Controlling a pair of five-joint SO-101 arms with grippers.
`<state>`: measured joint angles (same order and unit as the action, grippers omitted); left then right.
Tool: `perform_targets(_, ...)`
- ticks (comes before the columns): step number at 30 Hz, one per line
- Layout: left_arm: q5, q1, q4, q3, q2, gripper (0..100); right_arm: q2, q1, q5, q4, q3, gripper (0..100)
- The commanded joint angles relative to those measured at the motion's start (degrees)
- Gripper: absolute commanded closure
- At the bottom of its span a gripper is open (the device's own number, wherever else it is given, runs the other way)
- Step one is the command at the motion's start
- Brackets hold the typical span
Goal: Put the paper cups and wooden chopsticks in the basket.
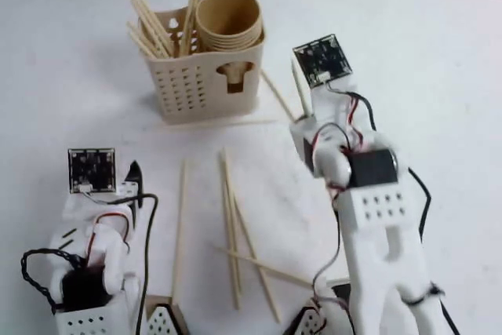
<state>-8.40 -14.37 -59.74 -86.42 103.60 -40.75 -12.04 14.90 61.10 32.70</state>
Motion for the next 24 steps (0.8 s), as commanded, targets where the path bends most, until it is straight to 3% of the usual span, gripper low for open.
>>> perform_targets(1, 0.0, -0.6, 1.3, 0.4, 0.7, 82, -6.8, -2.9, -2.3, -3.4, -2.8, 98.1)
perform_targets(9, 0.0, -0.6, 1.2, 0.4, 0.7, 82, -7.5, -11.2, -11.6, -14.3, -13.1, 98.1)
perform_targets(17, 0.0, -0.6, 1.1, 0.4, 0.7, 82, 8.0, -16.9, -15.9, -29.7, -27.0, 98.1)
perform_targets(24, 0.0, -0.6, 1.1, 0.4, 0.7, 82, 20.5, -18.7, -17.4, -49.8, -32.6, 98.1)
